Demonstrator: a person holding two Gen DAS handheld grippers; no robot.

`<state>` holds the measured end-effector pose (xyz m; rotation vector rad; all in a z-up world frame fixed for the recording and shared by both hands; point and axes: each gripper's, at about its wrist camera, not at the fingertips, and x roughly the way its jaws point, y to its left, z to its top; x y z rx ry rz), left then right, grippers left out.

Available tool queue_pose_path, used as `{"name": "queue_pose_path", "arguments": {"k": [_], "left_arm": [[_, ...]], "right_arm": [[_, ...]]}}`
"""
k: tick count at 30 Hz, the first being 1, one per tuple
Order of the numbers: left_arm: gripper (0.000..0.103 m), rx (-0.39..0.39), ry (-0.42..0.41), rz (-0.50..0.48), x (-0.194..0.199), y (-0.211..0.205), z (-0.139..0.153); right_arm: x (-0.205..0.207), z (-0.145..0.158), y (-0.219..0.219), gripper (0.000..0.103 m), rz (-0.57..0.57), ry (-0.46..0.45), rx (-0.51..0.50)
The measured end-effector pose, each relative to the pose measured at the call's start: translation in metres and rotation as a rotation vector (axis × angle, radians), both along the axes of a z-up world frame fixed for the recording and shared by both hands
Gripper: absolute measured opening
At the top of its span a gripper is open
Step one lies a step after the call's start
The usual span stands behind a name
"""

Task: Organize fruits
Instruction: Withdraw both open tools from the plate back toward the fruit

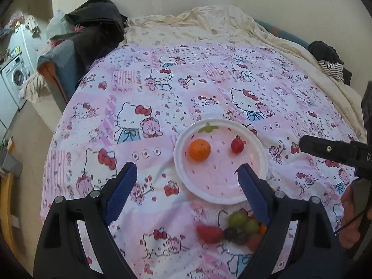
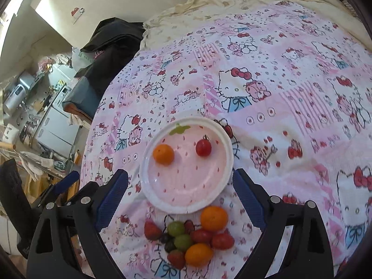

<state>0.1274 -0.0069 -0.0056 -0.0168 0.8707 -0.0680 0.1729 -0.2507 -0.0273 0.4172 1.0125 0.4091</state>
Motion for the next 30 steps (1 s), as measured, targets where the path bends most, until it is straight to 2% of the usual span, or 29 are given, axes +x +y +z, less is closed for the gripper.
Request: {"name": "queue_pose_path", "arguments": {"k": [20, 25, 30], "left_arm": [[0.086, -0.059, 0.048, 0.042, -0.049, 0.014, -0.002], [0.086, -0.075, 0.100, 0.073, -0.049, 0.021, -0.012], [0.086, -0.129, 0.164, 0.131, -0.044, 0.034, -0.027]], "right_arm": [[-0.067, -0.007, -0.018, 0.093, -0.056, 0.053, 0.012], [-0.074, -0.018, -0.020, 0.093, -0.074, 0.098, 0.004], [-0.074, -0.028, -0.022, 0.093, -0.093, 0.134, -0.007]]}}
